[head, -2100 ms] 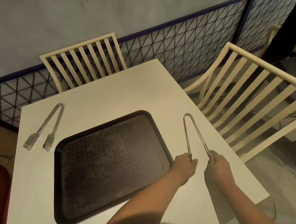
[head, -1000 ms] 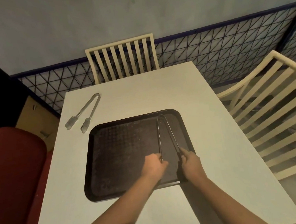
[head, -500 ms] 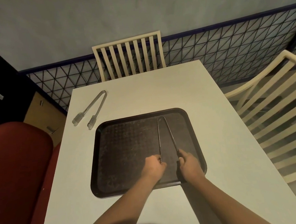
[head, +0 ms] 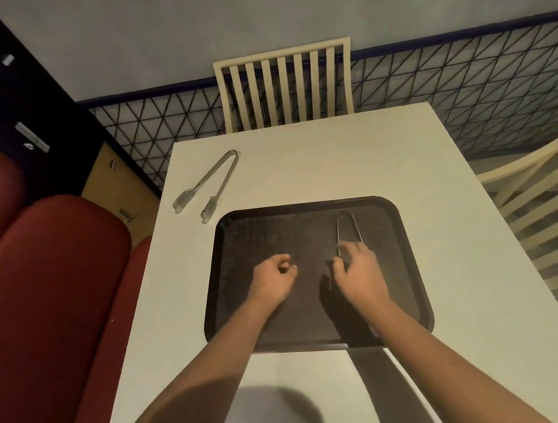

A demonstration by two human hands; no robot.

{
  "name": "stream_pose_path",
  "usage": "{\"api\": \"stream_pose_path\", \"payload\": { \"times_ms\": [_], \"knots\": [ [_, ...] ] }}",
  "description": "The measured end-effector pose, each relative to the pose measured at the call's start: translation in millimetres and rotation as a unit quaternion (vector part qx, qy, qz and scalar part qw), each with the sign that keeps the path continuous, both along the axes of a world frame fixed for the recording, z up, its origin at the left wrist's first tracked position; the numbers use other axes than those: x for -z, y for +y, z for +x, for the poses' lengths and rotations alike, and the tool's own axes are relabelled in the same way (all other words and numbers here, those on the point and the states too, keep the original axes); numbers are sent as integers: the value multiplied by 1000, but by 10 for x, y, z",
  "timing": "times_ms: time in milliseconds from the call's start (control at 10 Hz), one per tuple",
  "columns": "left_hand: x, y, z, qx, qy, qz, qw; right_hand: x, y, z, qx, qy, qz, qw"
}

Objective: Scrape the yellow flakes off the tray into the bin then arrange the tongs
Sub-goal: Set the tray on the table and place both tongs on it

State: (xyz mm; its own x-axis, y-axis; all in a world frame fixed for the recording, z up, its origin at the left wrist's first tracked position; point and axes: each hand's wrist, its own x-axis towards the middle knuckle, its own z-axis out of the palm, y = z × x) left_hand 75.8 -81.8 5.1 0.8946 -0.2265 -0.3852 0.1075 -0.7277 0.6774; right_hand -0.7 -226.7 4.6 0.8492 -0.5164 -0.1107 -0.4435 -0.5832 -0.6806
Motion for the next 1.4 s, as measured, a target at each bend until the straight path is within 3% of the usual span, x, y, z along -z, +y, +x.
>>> {"api": "stream_pose_path", "payload": {
  "times_ms": [200, 400, 600, 1100, 1400],
  "knots": [
    [-92, 566, 736, -24, -25, 11, 999, -155, 622, 769, -70, 25, 78, 994],
    [-186, 1011, 1510, -65, -115, 8, 991, -147, 1095, 1521, -92, 49, 113, 988],
    [-68, 1265, 2128, -42, -178, 38, 982, -111, 1478, 2262, -111, 79, 122, 983],
    [308, 1448, 2790, 51, -53, 62, 995, 206, 1805, 2992, -86, 221, 64, 969],
    [314, 1376, 2875, 61, -85, 168, 980, 254, 1798, 2992, -76, 207, 83, 972]
  ]
}}
